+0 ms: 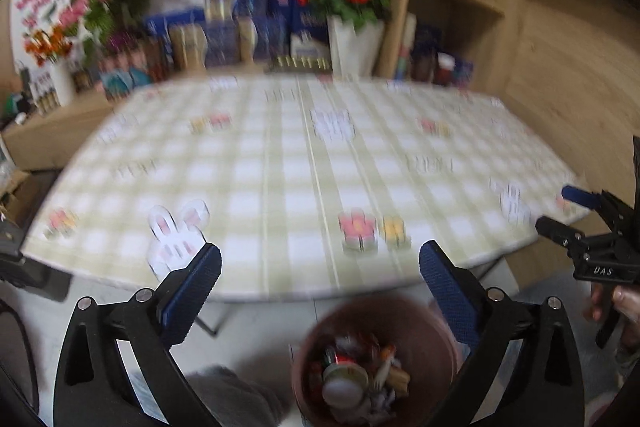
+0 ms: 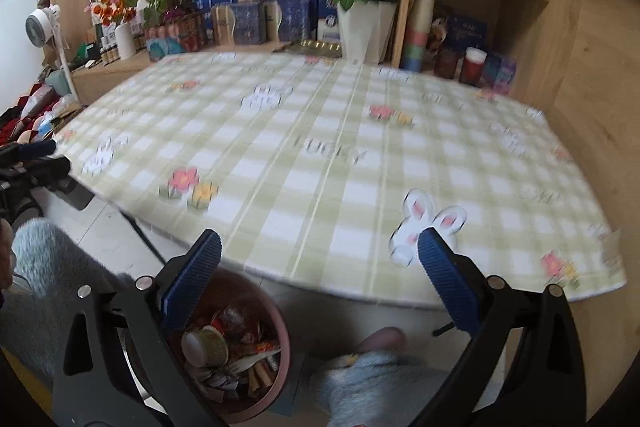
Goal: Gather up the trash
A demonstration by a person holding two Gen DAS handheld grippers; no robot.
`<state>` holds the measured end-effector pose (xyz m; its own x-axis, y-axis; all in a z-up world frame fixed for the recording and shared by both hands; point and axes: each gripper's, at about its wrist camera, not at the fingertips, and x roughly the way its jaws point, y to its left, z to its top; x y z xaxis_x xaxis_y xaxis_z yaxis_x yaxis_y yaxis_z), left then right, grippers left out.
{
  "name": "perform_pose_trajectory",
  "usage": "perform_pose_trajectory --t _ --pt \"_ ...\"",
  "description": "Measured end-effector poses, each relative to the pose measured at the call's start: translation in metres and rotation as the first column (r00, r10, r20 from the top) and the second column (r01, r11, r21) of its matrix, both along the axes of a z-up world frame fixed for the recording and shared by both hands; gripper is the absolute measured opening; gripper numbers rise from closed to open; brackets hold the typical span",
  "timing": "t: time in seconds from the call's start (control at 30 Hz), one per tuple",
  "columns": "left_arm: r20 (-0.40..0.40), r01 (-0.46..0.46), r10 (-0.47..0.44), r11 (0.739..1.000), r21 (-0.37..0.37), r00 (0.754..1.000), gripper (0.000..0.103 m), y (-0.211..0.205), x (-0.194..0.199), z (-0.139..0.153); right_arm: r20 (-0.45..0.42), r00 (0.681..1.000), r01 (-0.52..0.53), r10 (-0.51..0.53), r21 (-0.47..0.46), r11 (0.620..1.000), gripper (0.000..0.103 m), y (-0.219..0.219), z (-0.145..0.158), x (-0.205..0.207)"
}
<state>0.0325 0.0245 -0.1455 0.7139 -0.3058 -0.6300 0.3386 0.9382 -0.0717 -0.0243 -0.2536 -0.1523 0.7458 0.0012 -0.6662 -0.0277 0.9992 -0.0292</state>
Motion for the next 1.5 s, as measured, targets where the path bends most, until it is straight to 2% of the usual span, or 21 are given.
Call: perform_pose_trajectory --t 0.27,0.47,0.63,0.77,0.87,1.17,1.5 --pt "0.125 -0.037 0.048 0.995 -0.088 0.991 0.097 0.014 0.016 0.088 0.084 0.995 0.048 -0.052 0.054 0.997 0.097 -0.02 0.081 0.018" --pt "0.176 -0.068 0.08 0.995 -0.072 0.981 0.097 0.006 0.019 0.123 0.136 0.989 0.047 -0.056 0.072 0.996 0.097 -0.025 0.121 0.019" --pt "0.237 -0.11 0.105 0.994 0.008 0.966 0.097 -0.004 0.012 0.134 0.154 0.987 0.033 -0.042 0.061 0.998 0.097 -0.022 0.137 0.016" --pt "0.257 -0.109 0.096 0.993 0.035 0.962 0.097 -0.009 0.006 0.137 0.164 0.986 0.023 -0.03 0.044 0.999 0.097 -0.017 0.143 0.012" --pt "0.27 -0.116 0.101 0.992 0.039 0.957 0.097 -0.01 0.002 0.141 0.166 0.986 0.022 -0.028 0.039 0.999 0.097 -0.015 0.144 0.011" --pt "0.228 -0.08 0.077 0.997 0.002 0.971 0.097 -0.008 0.001 0.146 0.173 0.985 0.018 -0.026 0.049 0.999 0.097 -0.012 0.149 0.008" --pt "0.233 -0.068 0.06 0.997 0.023 0.971 0.097 -0.01 -0.001 0.145 0.172 0.985 0.023 -0.031 0.051 0.998 0.097 -0.012 0.148 0.006"
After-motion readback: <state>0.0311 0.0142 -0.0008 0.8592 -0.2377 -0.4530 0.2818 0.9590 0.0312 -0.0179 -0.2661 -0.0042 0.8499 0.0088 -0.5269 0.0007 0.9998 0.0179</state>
